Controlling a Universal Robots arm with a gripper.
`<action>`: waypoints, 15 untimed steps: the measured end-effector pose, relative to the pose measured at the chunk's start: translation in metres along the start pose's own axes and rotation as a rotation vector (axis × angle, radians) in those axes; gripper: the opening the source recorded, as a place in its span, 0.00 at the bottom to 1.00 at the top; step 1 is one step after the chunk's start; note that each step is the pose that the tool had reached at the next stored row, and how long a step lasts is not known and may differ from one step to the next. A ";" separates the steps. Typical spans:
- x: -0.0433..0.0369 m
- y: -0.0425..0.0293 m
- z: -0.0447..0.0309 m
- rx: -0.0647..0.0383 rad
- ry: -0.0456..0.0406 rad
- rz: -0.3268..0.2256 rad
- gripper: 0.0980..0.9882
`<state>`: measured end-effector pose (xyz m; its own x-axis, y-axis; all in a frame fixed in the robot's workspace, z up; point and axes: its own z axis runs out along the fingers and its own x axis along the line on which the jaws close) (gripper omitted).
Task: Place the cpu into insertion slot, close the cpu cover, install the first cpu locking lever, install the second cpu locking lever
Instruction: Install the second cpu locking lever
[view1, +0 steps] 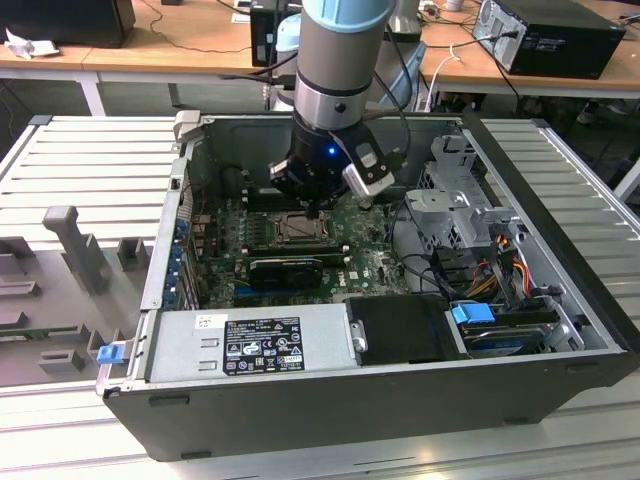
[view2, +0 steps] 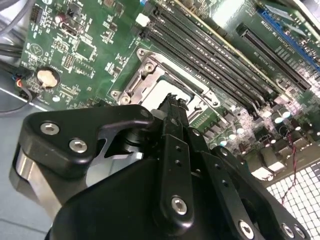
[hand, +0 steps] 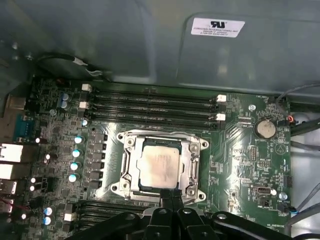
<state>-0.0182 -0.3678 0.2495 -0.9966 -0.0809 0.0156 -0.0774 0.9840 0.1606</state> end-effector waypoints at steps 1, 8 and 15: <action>0.0000 -0.0009 0.0028 0.000 0.0007 0.000 0.01; 0.0014 -0.0184 0.0088 -0.021 0.0061 0.001 0.01; 0.0221 -0.0233 0.0100 -0.032 0.0053 0.000 0.01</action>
<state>-0.0388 -0.3910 0.2363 -0.9964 -0.0817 0.0208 -0.0761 0.9783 0.1926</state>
